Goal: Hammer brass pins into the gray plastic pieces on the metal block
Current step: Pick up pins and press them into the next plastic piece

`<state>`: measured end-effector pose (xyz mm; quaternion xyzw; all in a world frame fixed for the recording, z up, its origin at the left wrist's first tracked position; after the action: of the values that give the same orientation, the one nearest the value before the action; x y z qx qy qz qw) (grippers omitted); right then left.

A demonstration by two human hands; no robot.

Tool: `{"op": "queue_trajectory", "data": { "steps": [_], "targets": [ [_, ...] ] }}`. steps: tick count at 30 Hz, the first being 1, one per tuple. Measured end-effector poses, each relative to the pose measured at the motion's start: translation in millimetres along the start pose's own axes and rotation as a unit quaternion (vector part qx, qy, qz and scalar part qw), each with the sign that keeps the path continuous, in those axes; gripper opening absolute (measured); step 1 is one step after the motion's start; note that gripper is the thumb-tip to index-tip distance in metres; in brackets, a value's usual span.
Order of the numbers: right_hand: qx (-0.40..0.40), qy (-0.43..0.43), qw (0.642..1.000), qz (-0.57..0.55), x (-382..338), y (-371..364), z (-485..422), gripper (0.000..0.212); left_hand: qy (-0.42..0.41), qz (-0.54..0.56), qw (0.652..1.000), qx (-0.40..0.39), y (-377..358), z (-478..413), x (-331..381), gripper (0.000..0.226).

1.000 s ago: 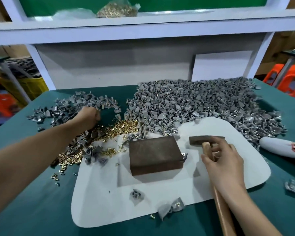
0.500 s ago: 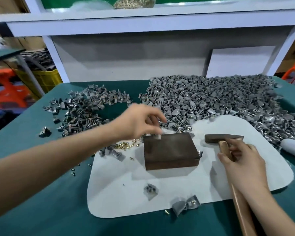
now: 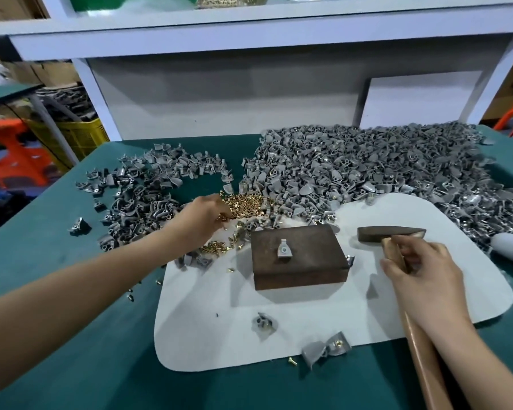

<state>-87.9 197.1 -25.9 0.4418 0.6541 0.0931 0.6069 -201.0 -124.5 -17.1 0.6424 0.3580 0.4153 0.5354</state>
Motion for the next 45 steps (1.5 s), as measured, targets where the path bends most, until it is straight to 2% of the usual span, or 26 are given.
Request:
{"op": "queue_trajectory", "data": {
  "steps": [3, 6, 10, 13, 15, 19, 22, 25, 29, 34, 39, 42, 45],
  "targets": [
    [-0.002, -0.002, 1.0, 0.004, -0.2, 0.0, -0.8, 0.036, -0.031, 0.022, 0.997, 0.07, 7.0, 2.5, 1.2, 0.007],
    [0.001, -0.009, 1.0, 0.0, -1.0, 1.3, 0.3, 0.032, -0.047, 0.031, 0.993, 0.104, 13.1, 3.0, 3.1, 0.006],
    [0.08, 0.042, 0.995, -0.041, -17.6, 17.6, 6.6, 0.021, -0.029, 0.048, 0.987, 0.154, 30.0, 6.6, 6.4, 0.012],
    [0.088, 0.086, 0.984, -0.133, -39.6, 26.7, 14.3, 0.024, -0.033, 0.148, 0.97, 0.188, 49.1, 15.3, 21.9, 0.01],
    [0.036, 0.101, 0.972, -0.21, -59.4, 23.9, 17.8, 0.028, -0.039, 0.233, 0.952, 0.196, 64.2, 23.8, 42.0, 0.01],
    [-0.134, 0.106, 0.91, -0.378, -106.1, 1.9, 28.5, 0.018, -0.079, 0.438, 0.885, 0.139, 78.0, 44.0, 98.6, 0.014],
    [-0.147, 0.157, 0.902, -0.375, -125.8, -2.2, 34.0, 0.017, -0.064, 0.541, 0.832, 0.103, 73.7, 52.7, 120.1, 0.014],
    [-0.153, 0.165, 0.897, -0.38, -128.0, -1.4, 30.9, 0.019, -0.028, 0.601, 0.794, 0.083, 68.7, 53.6, 117.6, 0.011],
    [-0.186, 0.145, 0.896, -0.375, -124.0, -8.9, 27.7, 0.018, 0.001, 0.611, 0.789, 0.062, 62.5, 53.2, 116.3, 0.008],
    [-0.134, 0.17, 0.93, -0.297, -120.1, -8.1, 28.3, 0.026, 0.023, 0.614, 0.787, 0.052, 57.2, 51.2, 116.0, 0.006],
    [-0.107, 0.192, 0.933, -0.284, -117.8, -11.3, 29.4, 0.023, 0.055, 0.625, 0.778, 0.027, 42.3, 50.0, 115.7, 0.006],
    [-0.087, 0.226, 0.937, -0.252, -120.5, -11.1, 31.5, 0.031, 0.081, 0.68, 0.729, -0.013, 29.5, 51.2, 115.5, 0.013],
    [-0.067, 0.277, 0.931, -0.227, -125.8, -5.0, 34.9, 0.026, 0.101, 0.737, 0.667, -0.045, 20.3, 52.7, 117.2, 0.023]
  ]
}}
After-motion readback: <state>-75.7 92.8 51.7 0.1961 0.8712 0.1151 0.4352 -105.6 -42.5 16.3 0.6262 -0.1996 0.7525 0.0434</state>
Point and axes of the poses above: each hand's wrist, its own z-axis away from the middle knuckle, its own y-axis out of the back of the hand, x = y × z, the point moved 6 cm from there along -z, towards the middle knuckle, and after that the axes turned 1 degree about -y, right-handed, at the moved point
